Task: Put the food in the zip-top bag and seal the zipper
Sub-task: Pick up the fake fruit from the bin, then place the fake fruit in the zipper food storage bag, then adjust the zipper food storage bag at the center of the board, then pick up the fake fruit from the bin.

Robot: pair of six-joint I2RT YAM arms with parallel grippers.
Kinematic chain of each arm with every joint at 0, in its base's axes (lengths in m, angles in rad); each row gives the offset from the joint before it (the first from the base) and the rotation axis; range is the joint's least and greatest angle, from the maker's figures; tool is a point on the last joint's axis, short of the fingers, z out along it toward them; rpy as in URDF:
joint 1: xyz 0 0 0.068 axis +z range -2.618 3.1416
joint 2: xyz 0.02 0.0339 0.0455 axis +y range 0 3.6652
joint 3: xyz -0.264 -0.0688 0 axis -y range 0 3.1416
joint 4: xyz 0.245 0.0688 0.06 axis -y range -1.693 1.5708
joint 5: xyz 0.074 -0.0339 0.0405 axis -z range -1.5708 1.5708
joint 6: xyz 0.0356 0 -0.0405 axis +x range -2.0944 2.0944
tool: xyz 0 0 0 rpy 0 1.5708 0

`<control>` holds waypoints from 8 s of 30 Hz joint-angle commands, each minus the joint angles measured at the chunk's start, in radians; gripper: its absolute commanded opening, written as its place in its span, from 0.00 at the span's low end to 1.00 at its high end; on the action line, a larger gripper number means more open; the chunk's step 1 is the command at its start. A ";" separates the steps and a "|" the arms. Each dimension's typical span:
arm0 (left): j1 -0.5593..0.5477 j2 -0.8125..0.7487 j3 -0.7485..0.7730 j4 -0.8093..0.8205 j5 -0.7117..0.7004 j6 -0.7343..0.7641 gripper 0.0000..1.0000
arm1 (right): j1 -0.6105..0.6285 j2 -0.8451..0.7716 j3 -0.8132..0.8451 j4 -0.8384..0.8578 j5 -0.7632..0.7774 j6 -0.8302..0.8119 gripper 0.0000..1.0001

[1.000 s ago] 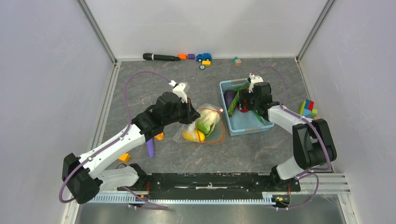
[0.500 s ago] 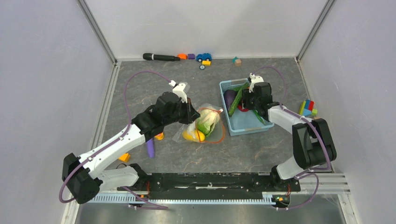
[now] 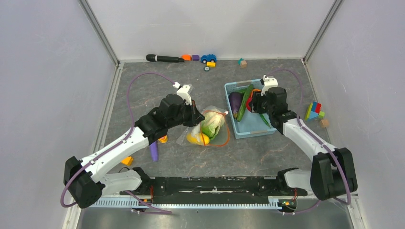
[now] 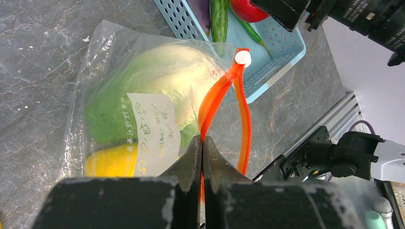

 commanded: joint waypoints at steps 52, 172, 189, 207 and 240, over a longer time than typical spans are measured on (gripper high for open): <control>0.000 -0.017 0.014 0.031 0.017 -0.027 0.02 | 0.290 -0.328 -0.080 0.411 -0.711 -0.097 0.30; 0.000 -0.162 -0.014 -0.089 -0.192 -0.002 0.02 | 0.516 -0.032 0.350 -0.245 -0.222 -0.029 0.00; -0.001 -0.127 -0.005 -0.137 -0.299 -0.024 0.03 | 0.467 0.088 0.409 -0.336 -0.216 -0.058 0.00; 0.002 -0.011 0.074 -0.131 -0.305 0.012 0.11 | 0.449 0.093 0.427 -0.342 -0.244 -0.085 0.07; 0.001 -0.007 0.043 -0.109 -0.285 -0.020 0.02 | 0.028 0.387 0.591 -0.362 0.023 -0.577 0.90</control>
